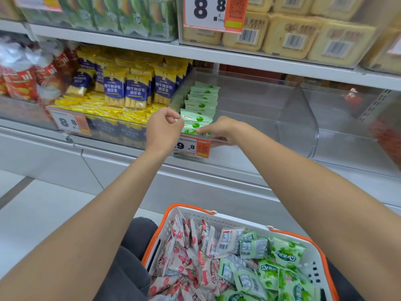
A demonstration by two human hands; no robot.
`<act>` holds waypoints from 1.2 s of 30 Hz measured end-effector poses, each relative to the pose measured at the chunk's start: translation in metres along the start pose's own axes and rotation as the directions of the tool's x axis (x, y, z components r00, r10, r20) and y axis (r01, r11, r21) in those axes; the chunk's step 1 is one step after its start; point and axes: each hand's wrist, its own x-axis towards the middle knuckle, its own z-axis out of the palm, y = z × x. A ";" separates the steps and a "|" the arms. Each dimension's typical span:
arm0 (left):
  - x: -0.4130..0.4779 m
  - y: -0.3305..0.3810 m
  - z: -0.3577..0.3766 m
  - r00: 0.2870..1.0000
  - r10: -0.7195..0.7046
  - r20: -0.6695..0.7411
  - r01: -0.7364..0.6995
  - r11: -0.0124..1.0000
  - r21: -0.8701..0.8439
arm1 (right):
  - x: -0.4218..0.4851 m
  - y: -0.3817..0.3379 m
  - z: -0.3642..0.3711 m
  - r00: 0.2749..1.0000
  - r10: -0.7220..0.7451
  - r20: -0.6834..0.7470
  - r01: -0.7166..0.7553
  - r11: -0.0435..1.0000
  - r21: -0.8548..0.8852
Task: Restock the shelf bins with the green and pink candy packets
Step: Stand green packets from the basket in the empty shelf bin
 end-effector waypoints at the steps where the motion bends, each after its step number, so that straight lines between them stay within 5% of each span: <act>1: -0.002 0.000 0.001 1.000 0.008 0.002 -0.008 1.000 0.010 | -0.002 0.001 -0.002 0.998 -0.046 -0.039 0.044 0.997 -0.058; 3: -0.008 0.001 0.004 1.000 0.009 0.018 -0.009 1.000 0.021 | -0.009 0.008 -0.007 0.954 -0.235 -0.187 0.185 0.951 -0.249; 6: -0.024 -0.001 0.012 0.996 0.021 0.082 -0.024 0.999 0.027 | -0.037 0.030 -0.019 0.722 -0.590 -0.360 0.435 0.793 -0.428; 8: -0.040 -0.002 0.022 0.988 0.029 0.149 -0.035 0.999 0.036 | -0.062 0.055 -0.026 0.589 -0.738 -0.330 0.535 0.662 -0.525; 10: -0.061 -0.004 0.034 0.971 0.013 0.241 -0.028 0.998 0.058 | -0.083 0.087 -0.030 0.559 -0.789 -0.255 0.557 0.585 -0.589; 13: -0.100 -0.018 0.055 0.906 -0.061 0.419 0.012 0.993 0.119 | -0.106 0.147 -0.035 0.757 -0.648 -0.090 0.476 0.639 -0.604; 16: -0.136 -0.038 0.073 0.787 -0.140 0.601 0.008 0.976 0.217 | -0.116 0.220 -0.046 0.977 -0.161 0.142 0.214 0.727 -0.652; 18: -0.152 -0.046 0.083 0.707 -0.164 0.688 -0.033 0.964 0.263 | -0.119 0.259 -0.051 0.964 0.131 0.233 0.107 0.609 -0.786; 20: -0.165 -0.050 0.089 0.662 -0.177 0.728 -0.078 0.950 0.303 | -0.124 0.282 -0.048 0.928 0.268 0.259 0.101 0.488 -0.867; 26: -0.176 -0.062 0.096 0.604 -0.212 0.768 -0.122 0.928 0.352 | -0.138 0.331 0.008 0.893 0.258 0.370 0.151 0.602 -0.784; 32: -0.175 -0.065 0.093 0.580 -0.237 0.780 -0.122 0.921 0.370 | -0.136 0.359 0.041 0.961 0.170 0.216 0.044 0.680 -0.731; 36: -0.169 -0.066 0.087 0.493 -0.271 0.827 -0.133 0.915 0.380 | -0.126 0.320 0.024 0.979 0.070 0.194 0.052 0.825 -0.562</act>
